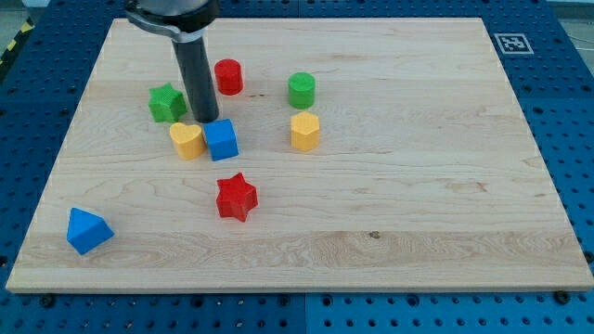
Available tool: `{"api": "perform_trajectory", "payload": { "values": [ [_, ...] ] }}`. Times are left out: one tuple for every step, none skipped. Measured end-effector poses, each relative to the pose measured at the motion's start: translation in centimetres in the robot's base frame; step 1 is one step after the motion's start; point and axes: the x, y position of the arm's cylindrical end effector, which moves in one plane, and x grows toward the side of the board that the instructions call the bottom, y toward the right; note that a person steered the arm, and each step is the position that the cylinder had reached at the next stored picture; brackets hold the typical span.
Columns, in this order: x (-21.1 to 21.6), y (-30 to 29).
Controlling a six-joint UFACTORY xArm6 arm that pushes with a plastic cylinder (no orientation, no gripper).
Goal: Push the blue cube close to the yellow hexagon
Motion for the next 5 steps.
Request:
{"api": "perform_trajectory", "payload": {
  "values": [
    [0.3,-0.8],
    [1.2,-1.0],
    [2.0,-1.2],
    [3.1,-1.3],
    [3.8,-1.3]
  ]
}}
